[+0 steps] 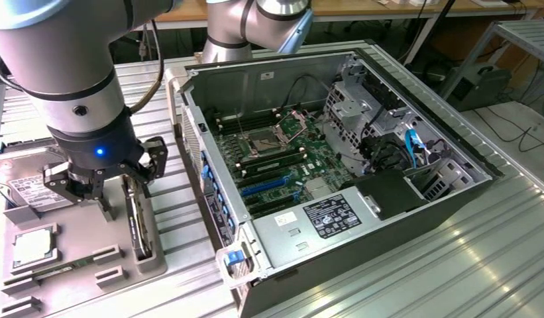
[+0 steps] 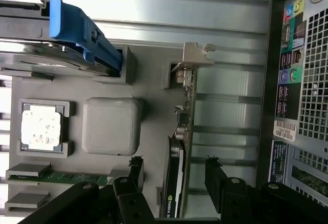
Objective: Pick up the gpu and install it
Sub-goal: 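Pick up the gpu and move the gpu toward the slot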
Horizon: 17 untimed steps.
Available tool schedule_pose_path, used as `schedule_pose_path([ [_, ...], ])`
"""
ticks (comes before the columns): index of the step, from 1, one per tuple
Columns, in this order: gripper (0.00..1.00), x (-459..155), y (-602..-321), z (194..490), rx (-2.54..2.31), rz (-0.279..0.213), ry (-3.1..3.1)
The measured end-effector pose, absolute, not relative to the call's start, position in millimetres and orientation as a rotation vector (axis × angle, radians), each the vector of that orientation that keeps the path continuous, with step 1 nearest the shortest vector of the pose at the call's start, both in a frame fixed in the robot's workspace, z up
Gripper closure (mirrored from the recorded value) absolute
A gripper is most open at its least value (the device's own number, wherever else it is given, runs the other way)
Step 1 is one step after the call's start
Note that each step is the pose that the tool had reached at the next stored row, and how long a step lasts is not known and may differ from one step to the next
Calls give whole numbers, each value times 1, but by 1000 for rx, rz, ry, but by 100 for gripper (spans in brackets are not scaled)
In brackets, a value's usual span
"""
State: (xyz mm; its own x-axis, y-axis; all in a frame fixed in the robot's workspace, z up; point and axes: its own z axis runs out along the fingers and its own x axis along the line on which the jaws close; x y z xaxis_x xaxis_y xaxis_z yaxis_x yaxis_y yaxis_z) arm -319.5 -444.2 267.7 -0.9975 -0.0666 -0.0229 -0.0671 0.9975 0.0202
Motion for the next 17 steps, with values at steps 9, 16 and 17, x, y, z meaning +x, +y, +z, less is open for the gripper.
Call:
schedule_pose_path([
  [9, 40, -320, -444, 253, -8, 26, 3119],
  [16, 40, -320, -443, 240, -8, 23, 3119],
  [17, 40, -320, -443, 237, -8, 22, 3119],
])
